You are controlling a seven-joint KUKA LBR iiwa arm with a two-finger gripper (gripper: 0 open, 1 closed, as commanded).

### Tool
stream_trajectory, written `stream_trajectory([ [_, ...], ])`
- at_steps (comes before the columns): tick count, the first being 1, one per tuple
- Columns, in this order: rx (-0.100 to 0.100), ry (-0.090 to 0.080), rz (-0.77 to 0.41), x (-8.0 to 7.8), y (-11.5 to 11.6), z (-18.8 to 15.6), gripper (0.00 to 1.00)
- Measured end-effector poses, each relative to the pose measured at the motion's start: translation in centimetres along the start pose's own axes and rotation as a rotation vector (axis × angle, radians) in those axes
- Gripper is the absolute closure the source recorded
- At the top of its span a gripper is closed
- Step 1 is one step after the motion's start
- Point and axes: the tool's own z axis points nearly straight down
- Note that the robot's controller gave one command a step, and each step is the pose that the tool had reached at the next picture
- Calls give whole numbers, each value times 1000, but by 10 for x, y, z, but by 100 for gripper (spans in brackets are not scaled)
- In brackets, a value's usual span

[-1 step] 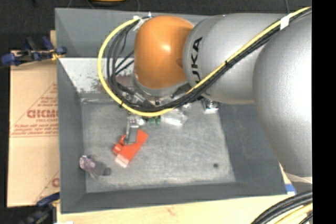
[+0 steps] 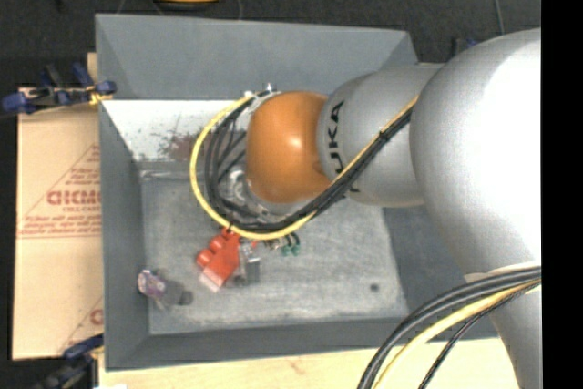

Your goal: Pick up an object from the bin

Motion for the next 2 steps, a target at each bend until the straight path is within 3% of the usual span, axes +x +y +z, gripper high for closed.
stream_trajectory([
  [1, -3, -6, 3, -2, 2, -3, 100],
  [2, 0, -16, -37, -4, -4, -199, 100],
])
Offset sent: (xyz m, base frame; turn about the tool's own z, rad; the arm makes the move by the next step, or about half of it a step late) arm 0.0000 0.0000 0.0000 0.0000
